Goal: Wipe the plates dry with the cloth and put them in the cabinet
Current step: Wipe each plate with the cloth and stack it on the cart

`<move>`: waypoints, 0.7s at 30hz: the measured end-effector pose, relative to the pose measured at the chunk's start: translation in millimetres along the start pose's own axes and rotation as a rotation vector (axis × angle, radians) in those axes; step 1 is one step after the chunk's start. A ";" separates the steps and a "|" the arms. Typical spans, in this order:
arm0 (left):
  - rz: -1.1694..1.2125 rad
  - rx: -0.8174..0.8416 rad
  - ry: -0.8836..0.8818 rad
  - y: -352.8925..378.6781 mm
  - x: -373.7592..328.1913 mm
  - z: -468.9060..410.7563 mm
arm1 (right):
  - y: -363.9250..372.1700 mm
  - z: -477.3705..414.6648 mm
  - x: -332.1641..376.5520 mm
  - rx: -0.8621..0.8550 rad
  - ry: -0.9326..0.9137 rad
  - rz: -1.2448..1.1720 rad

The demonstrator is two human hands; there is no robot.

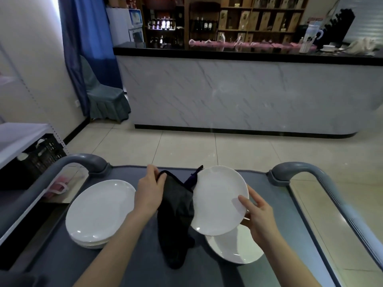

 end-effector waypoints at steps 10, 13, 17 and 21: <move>0.369 0.088 -0.187 1.1 -14.8 -8.4 | -23.4 -14.6 26.9 -0.067 -0.057 -0.028; 0.418 0.186 -0.137 17.8 -30.0 1.6 | -22.2 -15.5 31.6 -0.045 -0.057 -0.042; 0.449 0.333 -0.057 38.4 -56.4 18.5 | -11.1 -9.2 27.6 0.003 -0.039 -0.060; 0.430 0.477 0.072 61.7 -86.3 52.7 | 8.0 -2.7 24.1 0.044 -0.031 -0.083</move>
Point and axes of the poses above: each hand's wrist, its own z-axis away from the middle knuckle, its own y-axis out of the palm, x = y × z, the point moved 8 cm from there along -z, towards the middle knuckle, and after that the axes turned 10 degrees about -y, right-handed, at the moved point
